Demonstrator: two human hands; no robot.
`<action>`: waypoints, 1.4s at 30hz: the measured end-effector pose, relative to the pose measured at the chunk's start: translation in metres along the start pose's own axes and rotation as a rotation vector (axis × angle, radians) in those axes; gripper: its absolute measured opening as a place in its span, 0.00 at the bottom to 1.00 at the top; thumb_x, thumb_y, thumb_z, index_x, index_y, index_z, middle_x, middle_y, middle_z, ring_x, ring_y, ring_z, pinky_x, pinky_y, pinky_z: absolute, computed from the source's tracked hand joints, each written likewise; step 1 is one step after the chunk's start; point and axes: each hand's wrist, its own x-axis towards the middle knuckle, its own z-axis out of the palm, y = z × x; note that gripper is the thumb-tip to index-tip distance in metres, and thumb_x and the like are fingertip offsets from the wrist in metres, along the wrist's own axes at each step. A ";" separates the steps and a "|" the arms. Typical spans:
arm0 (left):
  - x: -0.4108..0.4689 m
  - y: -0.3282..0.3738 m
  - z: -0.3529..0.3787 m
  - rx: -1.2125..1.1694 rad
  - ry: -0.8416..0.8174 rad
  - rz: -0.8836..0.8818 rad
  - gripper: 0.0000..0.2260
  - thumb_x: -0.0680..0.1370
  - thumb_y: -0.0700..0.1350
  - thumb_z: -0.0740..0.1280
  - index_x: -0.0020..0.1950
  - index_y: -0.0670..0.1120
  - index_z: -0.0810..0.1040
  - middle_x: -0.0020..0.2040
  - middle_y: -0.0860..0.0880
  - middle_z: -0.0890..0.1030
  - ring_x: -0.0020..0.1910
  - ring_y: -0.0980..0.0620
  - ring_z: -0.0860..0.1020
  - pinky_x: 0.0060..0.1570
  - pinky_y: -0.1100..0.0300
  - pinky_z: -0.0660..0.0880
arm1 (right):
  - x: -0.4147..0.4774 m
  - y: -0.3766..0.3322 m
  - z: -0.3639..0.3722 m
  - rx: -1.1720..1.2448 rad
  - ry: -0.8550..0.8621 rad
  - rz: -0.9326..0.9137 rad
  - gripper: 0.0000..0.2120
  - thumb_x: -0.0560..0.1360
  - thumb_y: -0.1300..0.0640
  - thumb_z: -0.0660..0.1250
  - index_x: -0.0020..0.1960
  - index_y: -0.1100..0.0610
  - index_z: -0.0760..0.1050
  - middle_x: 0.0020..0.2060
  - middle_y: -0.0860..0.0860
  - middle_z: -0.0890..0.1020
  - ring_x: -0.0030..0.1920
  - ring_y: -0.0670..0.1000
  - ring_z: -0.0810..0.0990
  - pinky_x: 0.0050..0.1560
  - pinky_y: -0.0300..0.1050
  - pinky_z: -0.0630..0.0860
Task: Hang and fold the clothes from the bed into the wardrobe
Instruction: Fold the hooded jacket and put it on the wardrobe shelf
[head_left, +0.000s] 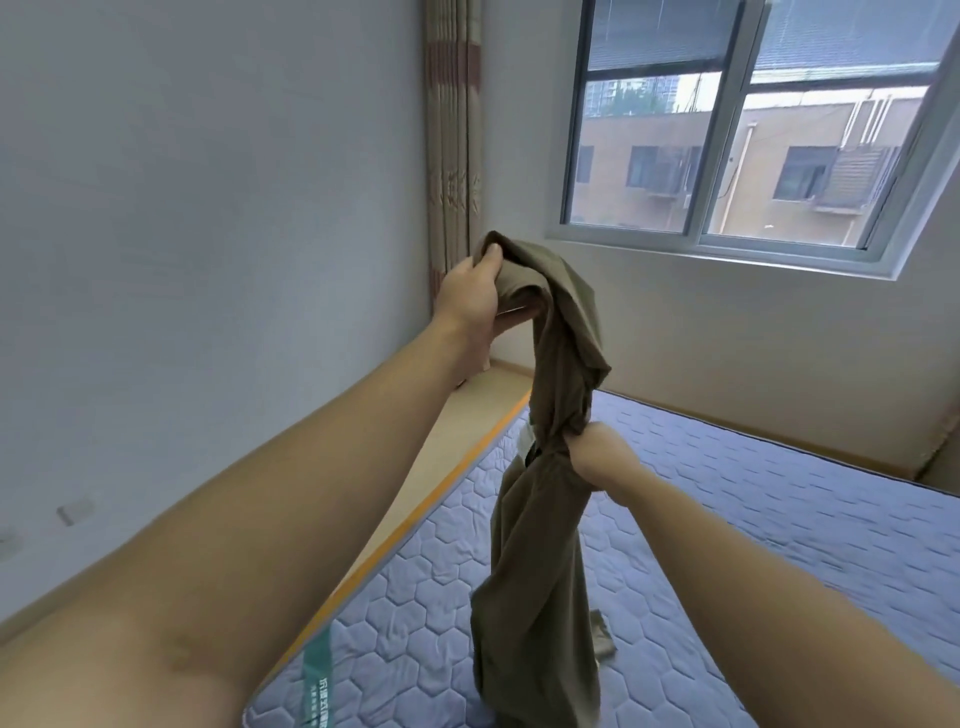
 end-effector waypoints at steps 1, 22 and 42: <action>0.001 -0.001 -0.005 0.021 -0.010 -0.025 0.12 0.85 0.52 0.61 0.59 0.44 0.77 0.60 0.38 0.82 0.56 0.38 0.83 0.52 0.45 0.82 | 0.001 -0.006 -0.007 0.066 0.041 -0.010 0.13 0.84 0.57 0.53 0.44 0.59 0.70 0.39 0.55 0.75 0.38 0.53 0.74 0.33 0.43 0.67; 0.000 -0.103 -0.048 0.670 0.127 -0.194 0.11 0.78 0.46 0.63 0.57 0.46 0.81 0.51 0.46 0.83 0.51 0.45 0.81 0.58 0.49 0.78 | -0.037 -0.049 -0.071 0.600 -0.263 -0.225 0.38 0.69 0.38 0.78 0.72 0.46 0.65 0.62 0.44 0.79 0.60 0.48 0.79 0.56 0.54 0.76; -0.050 -0.082 -0.088 0.837 -0.095 -0.430 0.09 0.81 0.49 0.64 0.43 0.47 0.75 0.37 0.48 0.77 0.35 0.49 0.76 0.38 0.57 0.74 | -0.036 -0.045 -0.029 1.486 -0.203 0.310 0.17 0.84 0.54 0.61 0.65 0.63 0.78 0.58 0.60 0.84 0.59 0.58 0.83 0.55 0.54 0.79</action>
